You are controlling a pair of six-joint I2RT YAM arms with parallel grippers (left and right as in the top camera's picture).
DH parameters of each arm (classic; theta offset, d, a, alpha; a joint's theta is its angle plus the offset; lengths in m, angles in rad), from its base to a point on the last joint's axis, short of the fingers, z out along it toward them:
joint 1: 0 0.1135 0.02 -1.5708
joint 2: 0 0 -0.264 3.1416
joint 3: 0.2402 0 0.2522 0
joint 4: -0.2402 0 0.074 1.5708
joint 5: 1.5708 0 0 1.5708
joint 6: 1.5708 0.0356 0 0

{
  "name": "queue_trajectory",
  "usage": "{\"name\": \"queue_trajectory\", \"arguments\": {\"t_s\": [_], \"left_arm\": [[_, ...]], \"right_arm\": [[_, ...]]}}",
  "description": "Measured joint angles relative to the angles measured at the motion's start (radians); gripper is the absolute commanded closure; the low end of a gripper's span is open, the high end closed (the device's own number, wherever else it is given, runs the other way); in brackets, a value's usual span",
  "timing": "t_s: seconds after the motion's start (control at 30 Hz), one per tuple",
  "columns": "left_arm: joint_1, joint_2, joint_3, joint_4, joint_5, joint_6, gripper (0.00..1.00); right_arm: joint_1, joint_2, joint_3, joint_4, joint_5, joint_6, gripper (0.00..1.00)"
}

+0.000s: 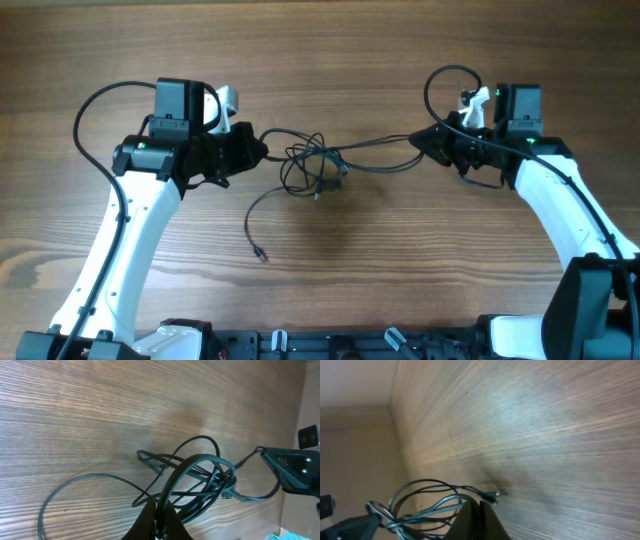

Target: Untangle cables

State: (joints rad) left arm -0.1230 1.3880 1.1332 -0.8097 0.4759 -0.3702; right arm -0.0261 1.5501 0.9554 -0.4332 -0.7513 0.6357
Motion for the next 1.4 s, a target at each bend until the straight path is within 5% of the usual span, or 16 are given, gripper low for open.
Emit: {"name": "queue_trajectory", "arguments": {"t_s": [0.1,0.3,0.7,0.83,1.1,1.4], "left_arm": [[0.000,0.000,0.000,-0.010,0.002,0.002,0.96],[0.017,-0.001,0.000,-0.013,-0.011,0.003,0.96],[0.018,-0.001,0.000,0.012,0.040,0.005,0.96],[0.018,-0.001,0.000,0.017,0.056,0.007,0.96],[-0.056,-0.001,0.000,0.028,0.089,-0.006,0.96],[-0.164,-0.001,-0.001,0.147,0.138,-0.055,0.96]], "right_arm": [[-0.008,0.000,0.000,-0.056,0.034,-0.055,0.72],[-0.005,0.000,0.000,-0.185,0.118,-0.240,0.57],[0.285,0.000,0.001,-0.230,0.237,-0.533,0.44],[0.356,0.000,0.006,-0.119,0.233,-0.382,0.33],[0.439,0.000,0.016,0.097,0.123,0.159,0.30],[0.488,0.000,0.016,0.125,0.093,0.420,0.30]]}}
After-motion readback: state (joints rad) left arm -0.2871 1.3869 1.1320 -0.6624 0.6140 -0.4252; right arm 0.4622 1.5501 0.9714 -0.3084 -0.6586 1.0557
